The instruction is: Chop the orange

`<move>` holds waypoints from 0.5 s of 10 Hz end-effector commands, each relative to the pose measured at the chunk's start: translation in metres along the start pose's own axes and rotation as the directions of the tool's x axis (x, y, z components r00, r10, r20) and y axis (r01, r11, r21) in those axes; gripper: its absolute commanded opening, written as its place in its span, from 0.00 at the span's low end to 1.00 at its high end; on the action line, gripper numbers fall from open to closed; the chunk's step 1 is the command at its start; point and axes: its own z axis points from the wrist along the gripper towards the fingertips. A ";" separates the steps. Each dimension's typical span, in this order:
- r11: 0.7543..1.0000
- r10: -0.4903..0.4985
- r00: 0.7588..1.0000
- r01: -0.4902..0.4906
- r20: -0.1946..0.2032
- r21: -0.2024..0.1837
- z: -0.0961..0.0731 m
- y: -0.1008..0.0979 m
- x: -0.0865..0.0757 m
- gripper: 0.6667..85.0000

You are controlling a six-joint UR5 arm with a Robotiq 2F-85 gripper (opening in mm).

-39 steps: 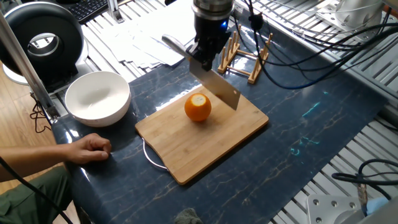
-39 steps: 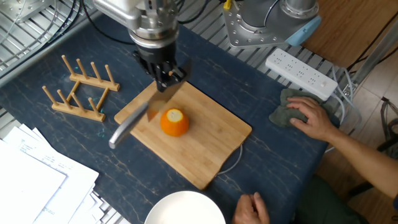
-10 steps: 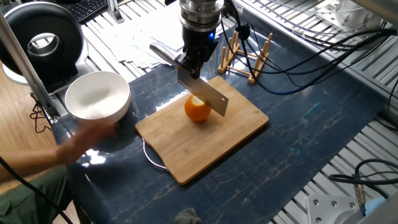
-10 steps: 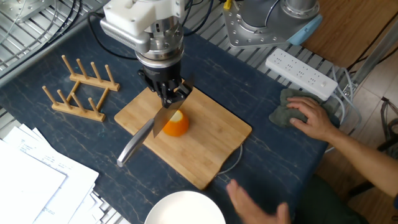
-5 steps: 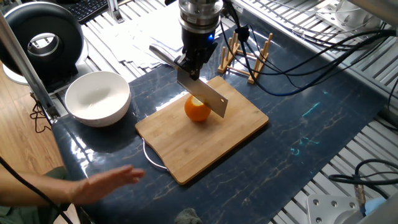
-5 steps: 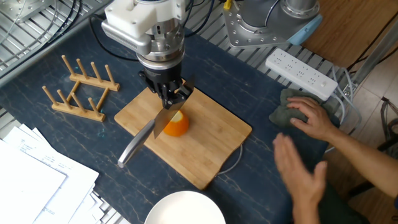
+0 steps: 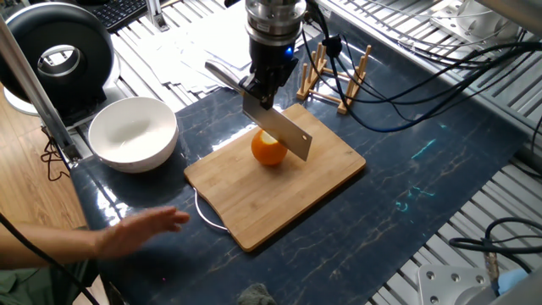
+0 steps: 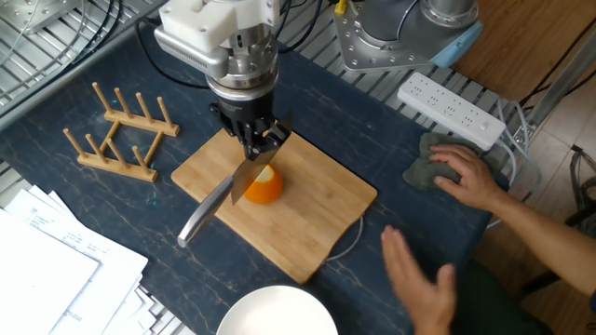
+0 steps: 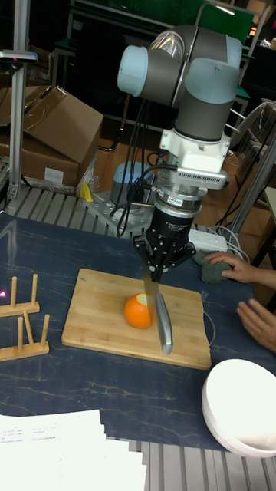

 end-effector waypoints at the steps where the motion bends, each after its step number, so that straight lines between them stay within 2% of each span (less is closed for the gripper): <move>1: 1.000 0.005 1.000 -0.005 0.002 -0.021 -0.003 0.003 0.004 0.01; 5: 1.000 0.004 1.000 -0.004 0.004 -0.023 0.000 0.001 0.006 0.01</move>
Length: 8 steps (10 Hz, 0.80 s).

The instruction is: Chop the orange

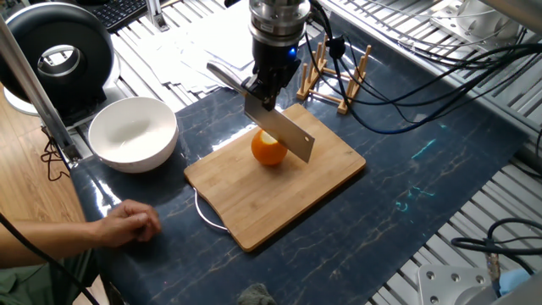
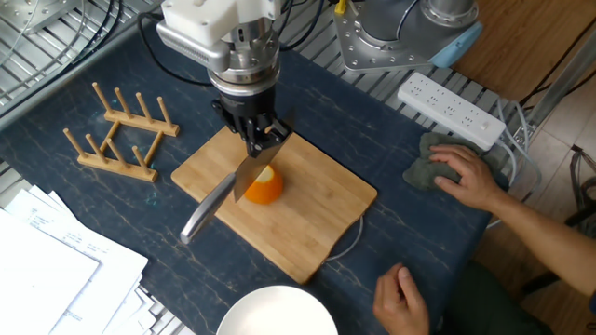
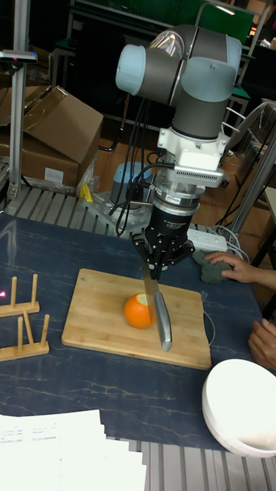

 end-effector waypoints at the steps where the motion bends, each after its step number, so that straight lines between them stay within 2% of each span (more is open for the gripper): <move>1: 1.000 0.004 1.000 -0.004 0.003 -0.017 0.000 0.002 0.001 0.01; 6: 1.000 0.001 1.000 -0.001 0.017 -0.016 0.012 0.001 0.001 0.01; 8: 1.000 -0.002 1.000 0.002 0.017 -0.014 0.011 0.000 0.001 0.01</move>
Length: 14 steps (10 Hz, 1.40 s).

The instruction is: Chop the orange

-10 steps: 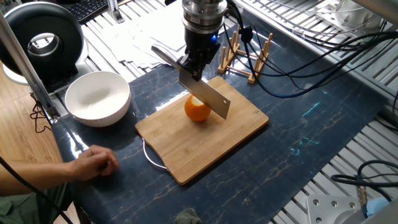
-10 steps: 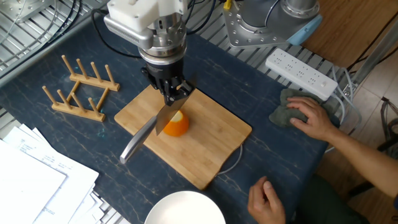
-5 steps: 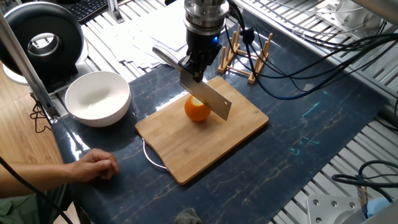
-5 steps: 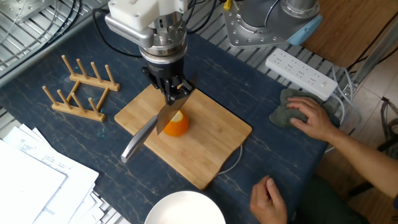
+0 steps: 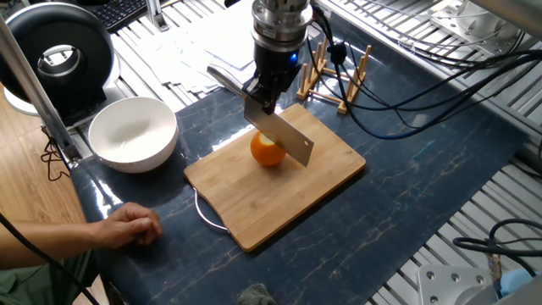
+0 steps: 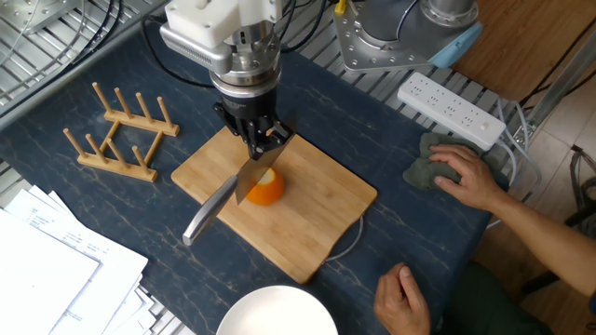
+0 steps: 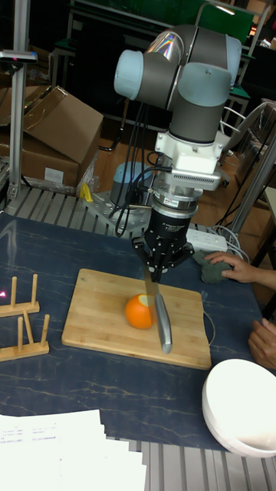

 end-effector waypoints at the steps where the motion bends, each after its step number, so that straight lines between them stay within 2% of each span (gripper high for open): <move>1: 1.000 -0.006 1.000 0.006 0.004 -0.014 -0.001 -0.002 -0.001 0.01; 6: 1.000 -0.016 1.000 0.016 0.010 -0.006 0.002 -0.005 -0.003 0.01; 8: 1.000 -0.025 1.000 0.025 0.015 0.016 0.002 -0.011 -0.006 0.01; 11: 0.993 -0.078 0.997 0.075 0.027 0.096 -0.003 -0.035 -0.012 0.01; 14: 0.994 -0.065 0.997 0.062 0.029 0.094 -0.007 -0.035 -0.014 0.01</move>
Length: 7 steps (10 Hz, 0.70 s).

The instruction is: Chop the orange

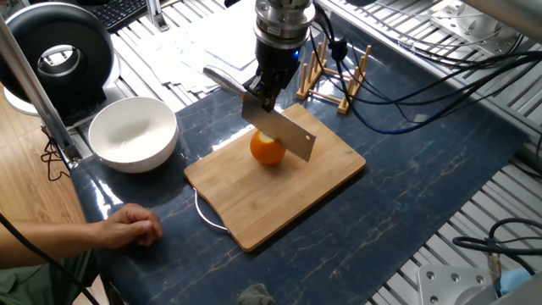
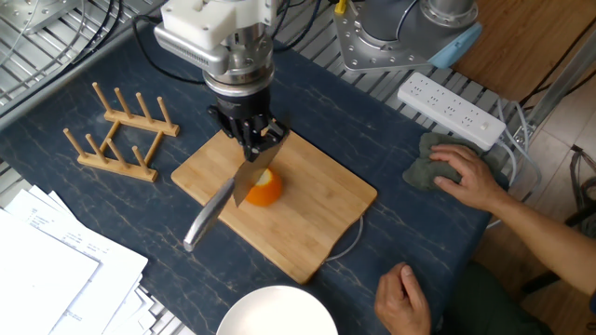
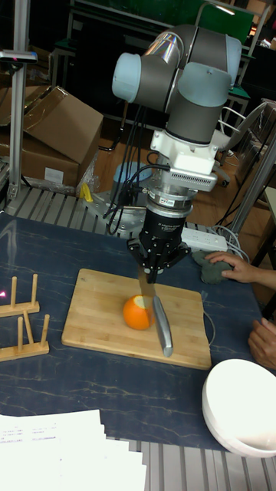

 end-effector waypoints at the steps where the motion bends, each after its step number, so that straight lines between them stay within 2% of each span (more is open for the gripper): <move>1: 1.000 0.000 1.000 0.000 0.010 0.003 -0.003 -0.004 -0.005 0.01; 2: 1.000 0.012 1.000 -0.012 0.012 -0.008 -0.002 -0.001 -0.006 0.01; 3: 0.997 0.022 1.000 -0.021 0.021 -0.073 0.001 0.003 -0.010 0.01; 6: 0.994 0.049 0.999 -0.049 0.000 -0.096 -0.006 0.011 -0.007 0.01; 7: 0.994 0.060 0.998 -0.062 -0.026 -0.092 -0.014 0.013 -0.003 0.01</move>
